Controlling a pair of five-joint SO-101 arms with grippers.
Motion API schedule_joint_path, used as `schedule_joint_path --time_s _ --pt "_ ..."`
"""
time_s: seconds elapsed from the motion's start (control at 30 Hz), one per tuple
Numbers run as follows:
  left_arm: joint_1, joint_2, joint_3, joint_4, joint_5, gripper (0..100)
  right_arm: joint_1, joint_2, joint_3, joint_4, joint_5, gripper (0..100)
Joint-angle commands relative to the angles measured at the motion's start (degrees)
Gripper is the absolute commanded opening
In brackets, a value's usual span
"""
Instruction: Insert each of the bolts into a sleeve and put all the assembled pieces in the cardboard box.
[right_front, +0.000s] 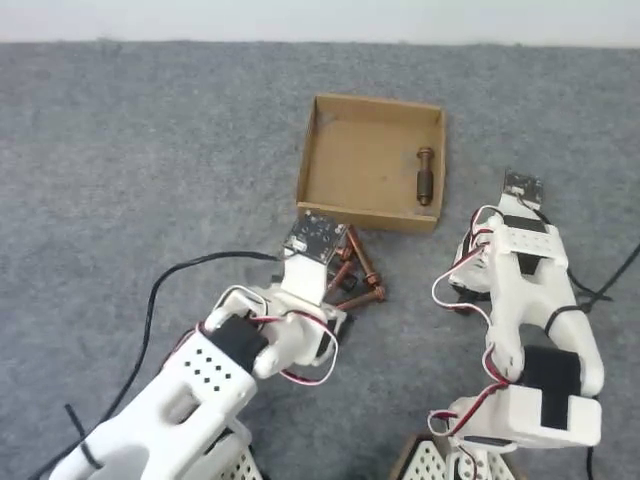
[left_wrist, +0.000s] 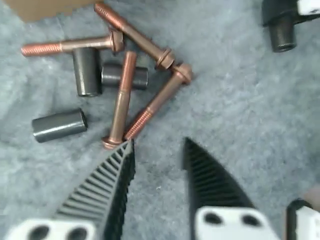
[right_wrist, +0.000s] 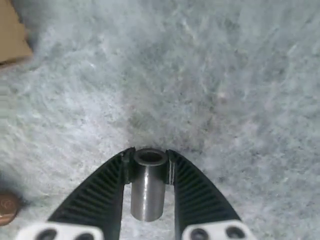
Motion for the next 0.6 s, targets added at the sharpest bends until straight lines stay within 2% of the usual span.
schedule_joint_path --time_s 0.0,0.23,0.33,0.47,0.57 --pt "0.4 3.0 1.7 -6.4 -0.3 19 0.6 -0.9 -2.0 -0.4 -0.2 2.4" --pt "0.2 13.1 1.5 -13.3 -0.3 18 0.6 -0.9 -2.0 -0.2 0.3 2.4" --pt "-2.5 17.5 1.0 -17.2 -0.3 18 0.4 -0.9 -1.9 -0.1 2.6 2.4" --pt "-7.3 21.9 -2.5 -17.6 -0.5 18 0.3 -0.9 -1.8 -0.1 3.0 2.4" --pt "-8.1 24.2 -3.4 -17.8 -0.6 18 0.3 -0.9 -1.8 -0.1 3.0 2.4"
